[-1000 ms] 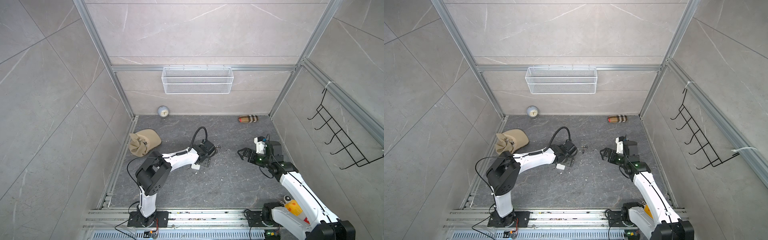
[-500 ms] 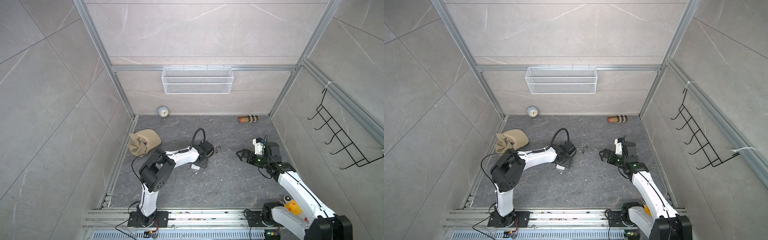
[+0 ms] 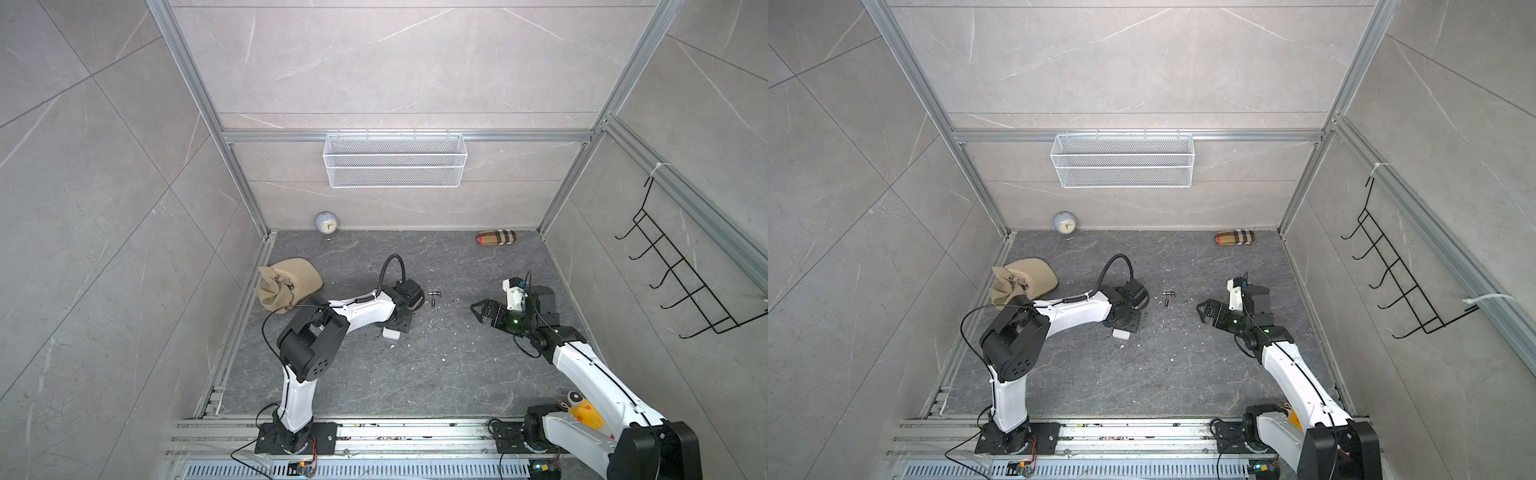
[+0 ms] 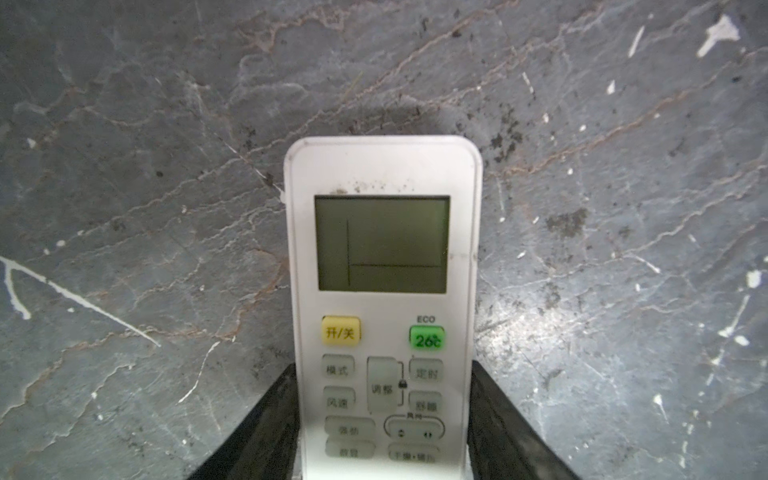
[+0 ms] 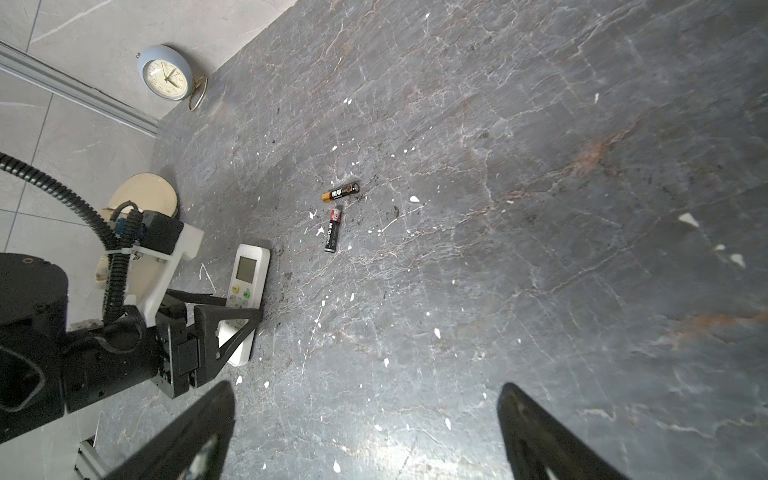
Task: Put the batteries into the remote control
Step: 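Reach the left gripper to the white remote and grasp its lower end, then lift the remote upright with the left gripper while the right gripper approaches it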
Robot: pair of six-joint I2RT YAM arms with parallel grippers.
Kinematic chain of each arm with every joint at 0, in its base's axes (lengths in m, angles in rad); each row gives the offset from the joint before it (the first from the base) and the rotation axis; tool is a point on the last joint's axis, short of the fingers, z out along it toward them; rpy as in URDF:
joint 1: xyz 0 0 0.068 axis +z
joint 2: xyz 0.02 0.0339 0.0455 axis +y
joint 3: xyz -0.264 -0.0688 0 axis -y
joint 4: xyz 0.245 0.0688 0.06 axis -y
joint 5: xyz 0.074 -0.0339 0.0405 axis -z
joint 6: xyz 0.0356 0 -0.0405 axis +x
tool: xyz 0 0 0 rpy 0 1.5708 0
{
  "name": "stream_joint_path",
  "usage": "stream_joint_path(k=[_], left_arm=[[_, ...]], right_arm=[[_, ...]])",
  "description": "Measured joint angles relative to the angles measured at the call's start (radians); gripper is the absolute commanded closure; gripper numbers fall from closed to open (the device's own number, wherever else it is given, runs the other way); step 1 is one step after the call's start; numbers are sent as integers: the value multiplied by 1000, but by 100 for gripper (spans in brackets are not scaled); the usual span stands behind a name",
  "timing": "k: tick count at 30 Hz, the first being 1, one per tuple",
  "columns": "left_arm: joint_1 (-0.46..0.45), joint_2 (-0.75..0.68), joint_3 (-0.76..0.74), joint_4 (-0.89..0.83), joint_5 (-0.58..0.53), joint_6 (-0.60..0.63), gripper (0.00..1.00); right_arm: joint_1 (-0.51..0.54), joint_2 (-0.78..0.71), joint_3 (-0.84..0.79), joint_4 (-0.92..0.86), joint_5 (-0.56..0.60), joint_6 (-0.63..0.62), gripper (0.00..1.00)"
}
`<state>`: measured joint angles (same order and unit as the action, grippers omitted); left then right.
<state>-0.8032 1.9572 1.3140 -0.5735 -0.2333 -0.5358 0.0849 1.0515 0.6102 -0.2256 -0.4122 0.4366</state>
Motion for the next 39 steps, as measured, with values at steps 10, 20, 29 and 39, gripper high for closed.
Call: stream_joint_path(k=[10, 20, 29, 39], left_arm=[[53, -243, -230, 258, 258, -117, 45], [249, -508, -428, 647, 510, -341, 46], [293, -528, -514, 939, 685, -540, 46], [306, -362, -570, 1395, 761, -822, 52]], right_arm=[[0, 0, -31, 76, -121, 121, 3], [109, 94, -62, 393, -294, 333, 4], [249, 288, -34, 718, -356, 566, 8], [330, 430, 44, 988, -378, 746, 11]])
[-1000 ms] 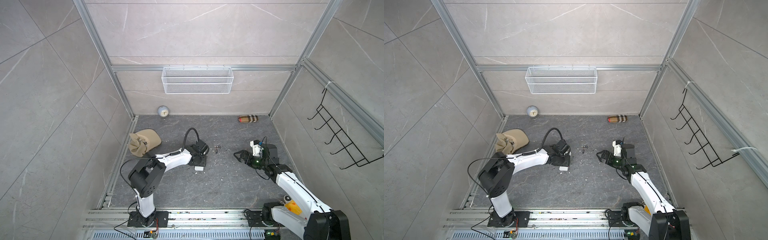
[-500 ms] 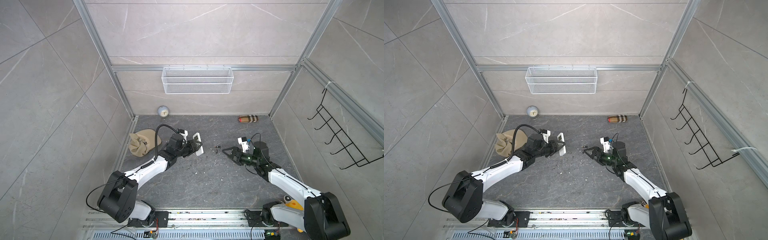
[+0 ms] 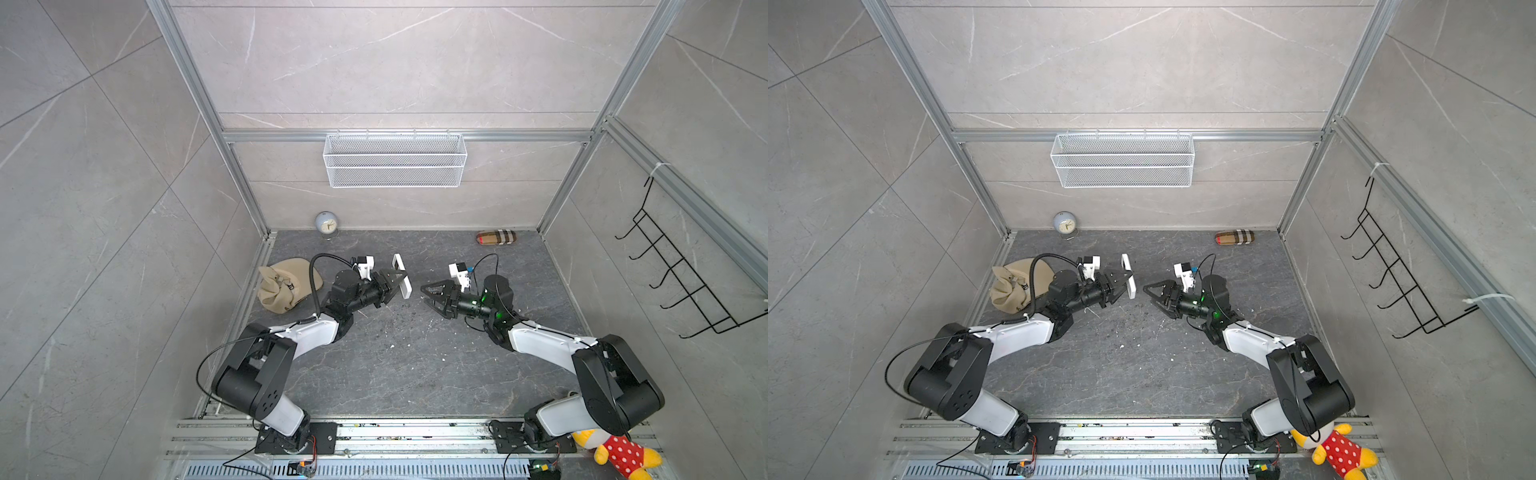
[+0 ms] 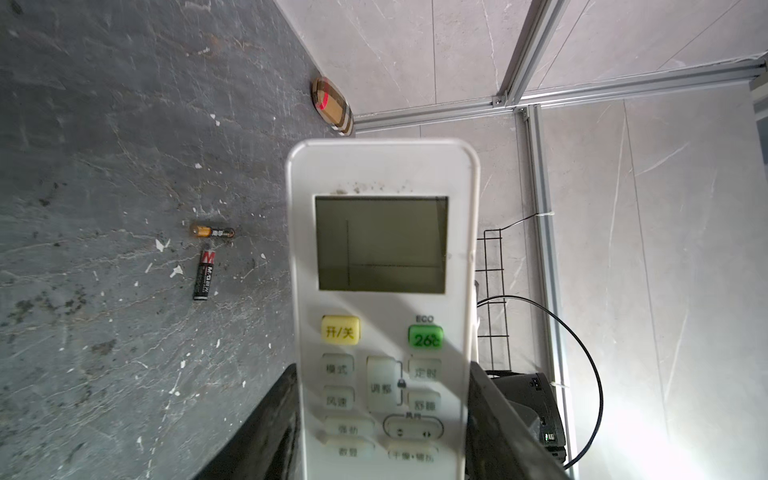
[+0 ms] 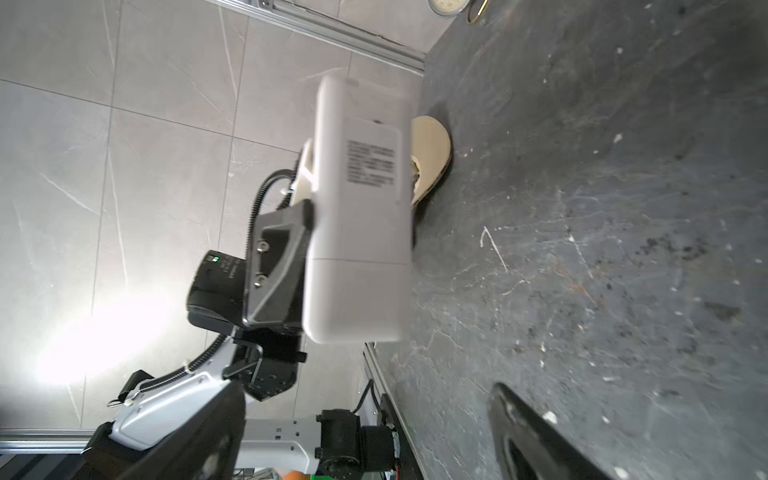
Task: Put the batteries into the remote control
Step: 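Lift the remote upright with the left gripper while the right gripper approaches it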
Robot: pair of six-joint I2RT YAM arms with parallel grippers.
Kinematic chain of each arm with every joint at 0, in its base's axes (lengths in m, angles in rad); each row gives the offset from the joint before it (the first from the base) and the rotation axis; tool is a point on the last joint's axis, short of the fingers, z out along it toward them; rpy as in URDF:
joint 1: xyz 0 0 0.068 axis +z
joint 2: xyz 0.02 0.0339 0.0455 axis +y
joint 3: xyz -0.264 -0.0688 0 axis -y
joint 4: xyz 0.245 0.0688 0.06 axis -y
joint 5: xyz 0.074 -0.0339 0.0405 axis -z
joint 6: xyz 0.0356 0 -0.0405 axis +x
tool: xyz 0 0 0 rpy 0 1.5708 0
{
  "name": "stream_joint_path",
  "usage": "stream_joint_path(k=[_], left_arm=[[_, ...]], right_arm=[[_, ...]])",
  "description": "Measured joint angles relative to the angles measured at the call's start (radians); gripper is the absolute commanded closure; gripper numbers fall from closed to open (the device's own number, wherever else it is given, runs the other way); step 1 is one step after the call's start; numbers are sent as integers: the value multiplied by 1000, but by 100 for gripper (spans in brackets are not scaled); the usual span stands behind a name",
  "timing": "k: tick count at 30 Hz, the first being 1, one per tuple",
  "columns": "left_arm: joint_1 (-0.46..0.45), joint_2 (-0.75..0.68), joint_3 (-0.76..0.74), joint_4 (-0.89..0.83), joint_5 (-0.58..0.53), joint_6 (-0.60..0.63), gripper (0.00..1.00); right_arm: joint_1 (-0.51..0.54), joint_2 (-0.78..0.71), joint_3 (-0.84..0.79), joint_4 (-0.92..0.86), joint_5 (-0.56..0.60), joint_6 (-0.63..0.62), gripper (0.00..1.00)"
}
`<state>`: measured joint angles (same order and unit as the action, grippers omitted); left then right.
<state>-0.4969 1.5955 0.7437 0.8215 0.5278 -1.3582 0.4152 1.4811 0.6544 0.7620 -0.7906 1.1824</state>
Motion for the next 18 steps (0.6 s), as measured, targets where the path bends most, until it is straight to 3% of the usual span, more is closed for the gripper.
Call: stream_joint_path(k=[8, 18], left_arm=[[-5, 34, -13, 150, 16, -104, 52], [-21, 34, -16, 185, 33, -132, 52]], right_arm=[[63, 48, 76, 21, 0, 15, 12], [68, 73, 119, -2, 0, 3, 18]])
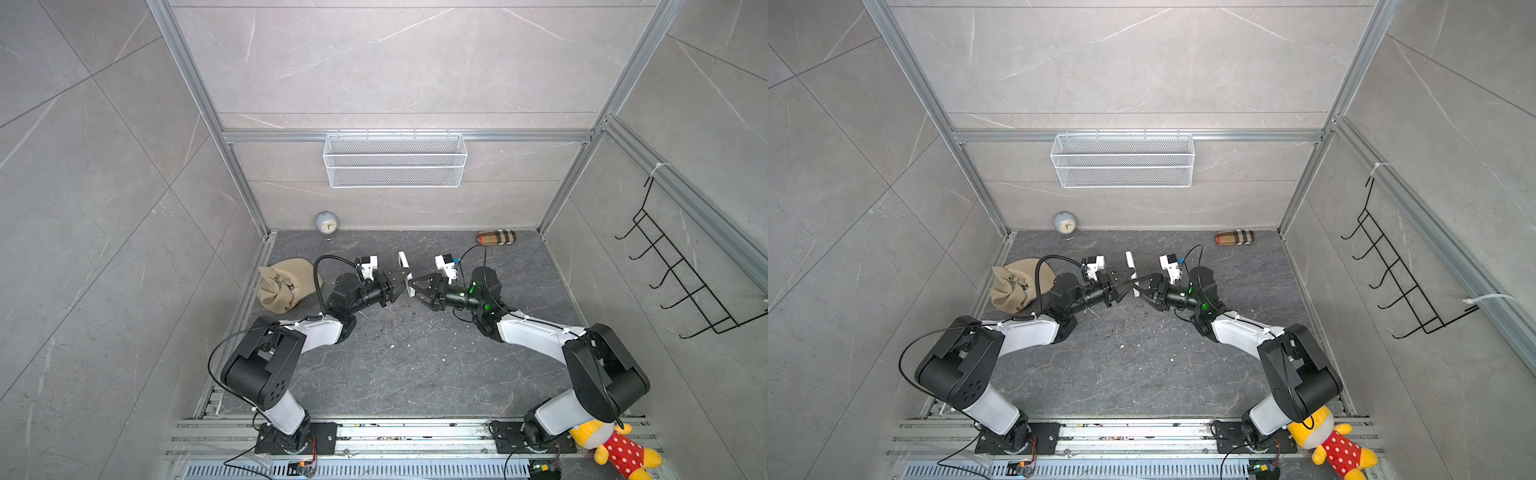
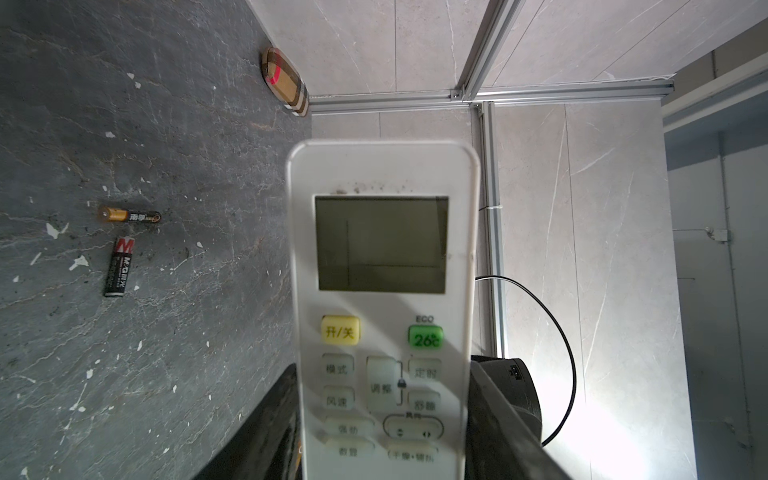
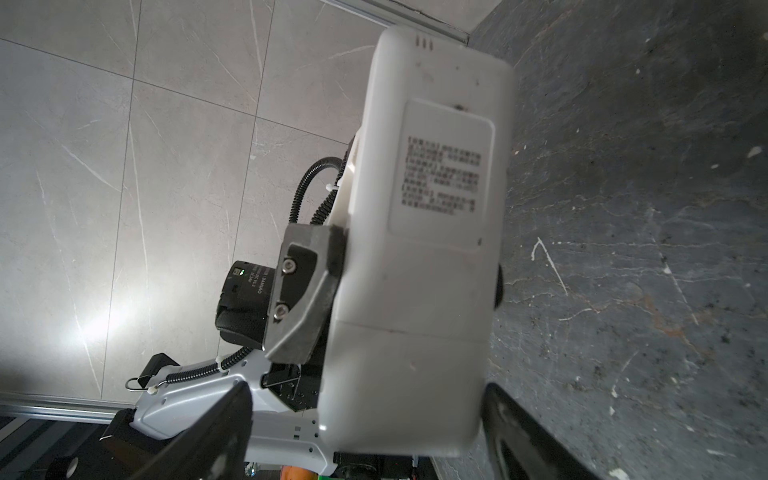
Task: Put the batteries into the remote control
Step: 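Lift the remote upright with the left gripper while the right gripper approaches it, then grasp the remote's back with the right gripper beside the left gripper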
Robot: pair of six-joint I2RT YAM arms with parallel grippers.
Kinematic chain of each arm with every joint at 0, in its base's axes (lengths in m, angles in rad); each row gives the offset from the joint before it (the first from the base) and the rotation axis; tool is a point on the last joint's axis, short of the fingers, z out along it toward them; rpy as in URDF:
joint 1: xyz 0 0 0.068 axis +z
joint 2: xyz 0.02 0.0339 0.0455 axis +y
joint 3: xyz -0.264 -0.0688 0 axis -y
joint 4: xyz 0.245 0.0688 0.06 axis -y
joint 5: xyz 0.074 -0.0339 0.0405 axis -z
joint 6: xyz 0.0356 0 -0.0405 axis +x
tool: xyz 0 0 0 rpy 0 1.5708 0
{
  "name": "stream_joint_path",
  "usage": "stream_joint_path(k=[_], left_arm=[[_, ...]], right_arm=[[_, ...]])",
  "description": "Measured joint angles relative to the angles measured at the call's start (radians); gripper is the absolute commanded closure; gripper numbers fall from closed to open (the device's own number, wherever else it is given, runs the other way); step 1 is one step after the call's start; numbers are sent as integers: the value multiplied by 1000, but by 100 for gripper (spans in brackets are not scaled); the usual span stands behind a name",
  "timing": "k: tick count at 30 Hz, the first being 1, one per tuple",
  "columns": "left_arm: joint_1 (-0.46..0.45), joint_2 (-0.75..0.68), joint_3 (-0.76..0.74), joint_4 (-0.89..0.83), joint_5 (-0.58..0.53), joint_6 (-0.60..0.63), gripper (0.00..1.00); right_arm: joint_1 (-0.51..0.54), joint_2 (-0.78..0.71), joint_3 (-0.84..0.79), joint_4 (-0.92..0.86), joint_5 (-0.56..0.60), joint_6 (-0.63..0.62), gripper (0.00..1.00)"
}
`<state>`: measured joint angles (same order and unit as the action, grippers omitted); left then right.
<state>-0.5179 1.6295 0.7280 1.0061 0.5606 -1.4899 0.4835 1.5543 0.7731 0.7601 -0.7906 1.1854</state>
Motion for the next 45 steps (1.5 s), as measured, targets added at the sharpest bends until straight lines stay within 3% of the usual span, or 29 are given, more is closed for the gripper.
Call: stream_joint_path(k=[12, 28, 41, 45], left_arm=[[-6, 29, -2, 101, 27, -58, 53], [-5, 32, -8, 92, 43, -44, 52], [-6, 16, -14, 53, 44, -9, 21], [-6, -6, -22, 4, 43, 10, 19]], right_arm=[[6, 39, 21, 1, -8, 2, 26], [6, 56, 40, 0, -15, 14, 40], [6, 56, 41, -7, -14, 11, 44], [6, 53, 41, -30, -12, -9, 45]])
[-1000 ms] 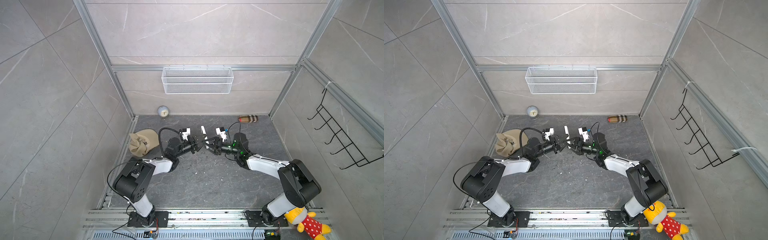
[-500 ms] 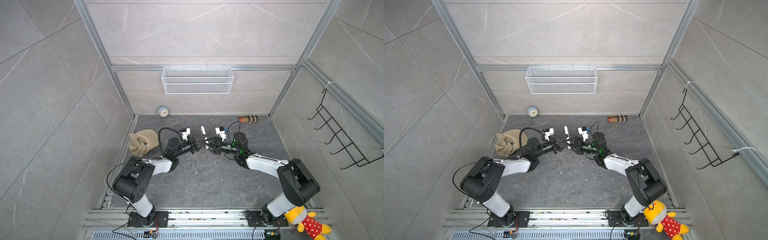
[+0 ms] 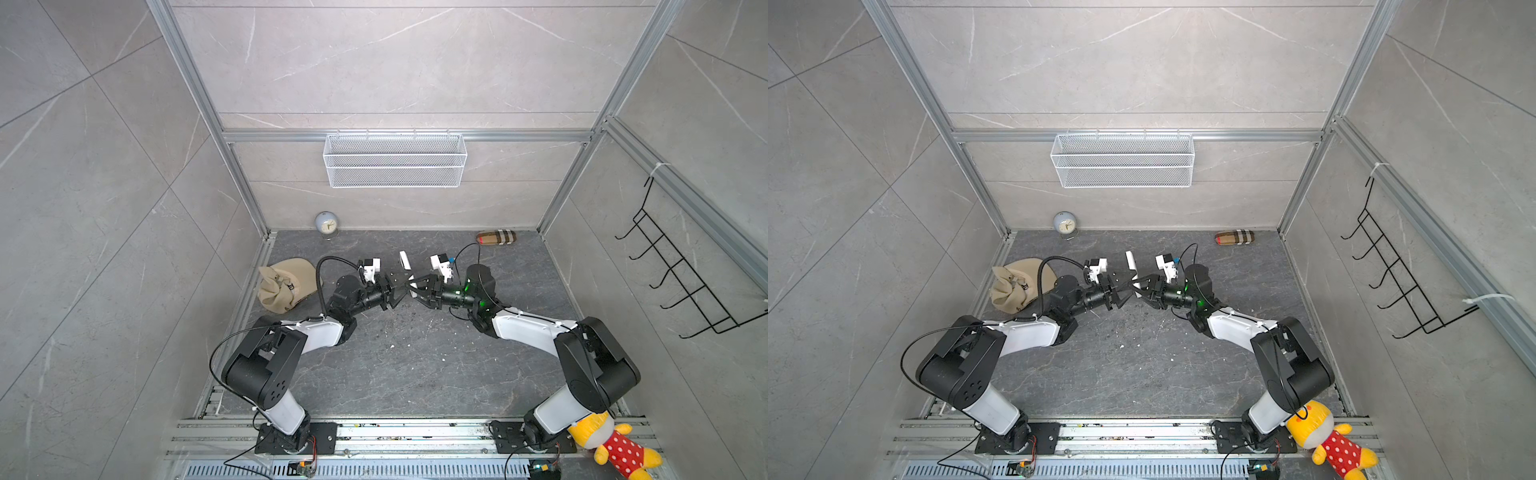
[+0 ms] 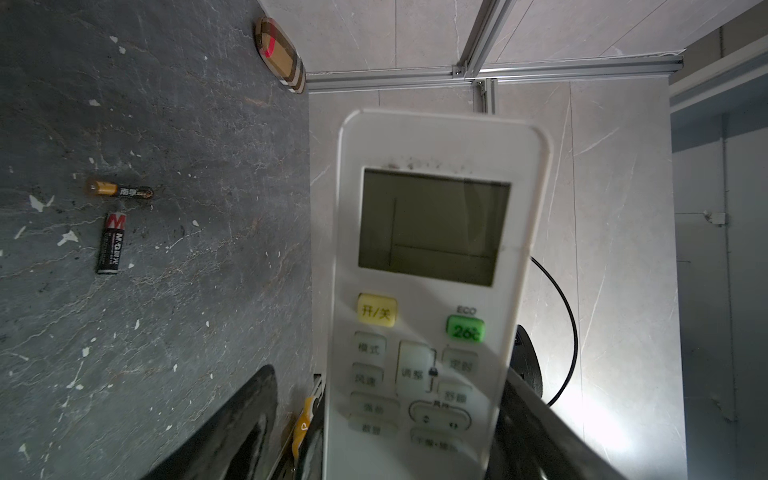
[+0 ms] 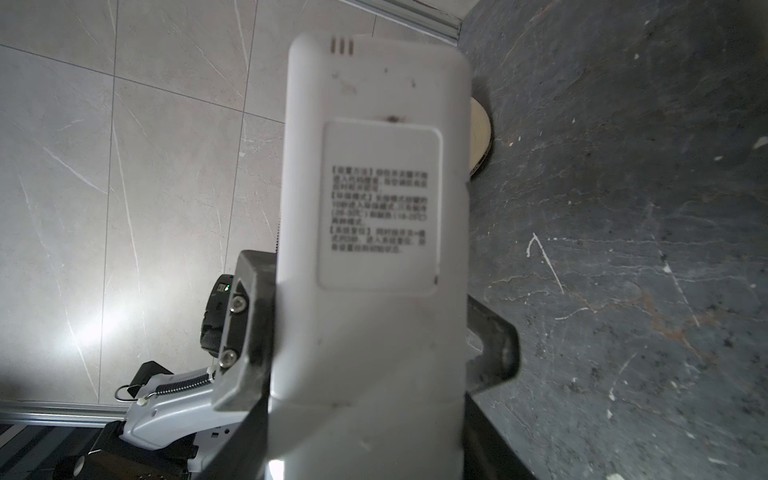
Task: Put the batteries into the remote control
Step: 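Grasp the remote's back with the right gripper beside the left gripper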
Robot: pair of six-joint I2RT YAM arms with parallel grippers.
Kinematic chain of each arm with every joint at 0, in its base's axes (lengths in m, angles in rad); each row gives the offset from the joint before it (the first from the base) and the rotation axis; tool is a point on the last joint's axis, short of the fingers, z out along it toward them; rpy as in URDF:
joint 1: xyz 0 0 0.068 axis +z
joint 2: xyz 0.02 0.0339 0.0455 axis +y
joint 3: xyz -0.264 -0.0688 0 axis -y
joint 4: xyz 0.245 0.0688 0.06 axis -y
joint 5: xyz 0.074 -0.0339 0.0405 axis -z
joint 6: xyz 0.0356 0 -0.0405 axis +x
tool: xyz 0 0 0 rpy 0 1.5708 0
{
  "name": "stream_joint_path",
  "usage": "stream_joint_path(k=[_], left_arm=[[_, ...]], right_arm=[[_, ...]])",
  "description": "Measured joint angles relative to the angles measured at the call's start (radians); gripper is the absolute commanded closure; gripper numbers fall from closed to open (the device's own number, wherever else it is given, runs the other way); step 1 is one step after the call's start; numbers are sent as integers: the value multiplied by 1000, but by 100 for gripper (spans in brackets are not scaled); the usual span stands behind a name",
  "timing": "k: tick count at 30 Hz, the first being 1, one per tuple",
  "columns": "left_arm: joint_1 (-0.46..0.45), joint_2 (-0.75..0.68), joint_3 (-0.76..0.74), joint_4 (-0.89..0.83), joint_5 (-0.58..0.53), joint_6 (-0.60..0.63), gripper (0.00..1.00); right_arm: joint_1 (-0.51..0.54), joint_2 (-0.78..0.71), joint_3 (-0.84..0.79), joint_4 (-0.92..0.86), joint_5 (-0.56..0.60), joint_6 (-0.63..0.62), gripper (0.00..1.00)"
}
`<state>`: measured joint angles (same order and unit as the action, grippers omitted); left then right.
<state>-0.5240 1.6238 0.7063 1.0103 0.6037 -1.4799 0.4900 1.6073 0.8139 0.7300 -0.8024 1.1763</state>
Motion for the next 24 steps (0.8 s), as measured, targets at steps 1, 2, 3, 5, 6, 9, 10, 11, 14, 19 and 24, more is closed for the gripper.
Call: stream_joint_path(k=[1, 2, 3, 5, 6, 9, 10, 11, 14, 19, 24], left_arm=[[0, -6, -3, -10, -1, 6, 19], [0, -14, -6, -22, -2, 11, 18], [0, -21, -10, -34, -4, 17, 17], [1, -35, -14, -56, -9, 24, 16], [2, -43, -14, -68, -11, 30, 16], [8, -66, -15, -96, -18, 42, 14], [12, -73, -15, -103, -21, 43, 14], [21, -82, -19, -108, -25, 42, 14], [55, -109, -32, -120, -31, 41, 16], [93, -174, -11, -273, -55, 84, 20], [92, -243, 68, -466, -69, 186, 20]], right_arm=[[0, -6, 0, -17, 2, -8, 45], [0, -13, 0, -33, 5, -18, 45], [0, -22, 0, -51, 7, -29, 45], [0, -45, 2, -99, 14, -54, 46], [0, -58, 4, -126, 18, -69, 46], [0, -89, 21, -209, 32, -126, 46], [0, -96, 27, -231, 37, -143, 46], [1, -104, 34, -260, 43, -163, 46], [3, -120, 50, -342, 64, -222, 46], [35, -125, 124, -567, 158, -371, 47], [92, -126, 206, -755, 276, -512, 47]])
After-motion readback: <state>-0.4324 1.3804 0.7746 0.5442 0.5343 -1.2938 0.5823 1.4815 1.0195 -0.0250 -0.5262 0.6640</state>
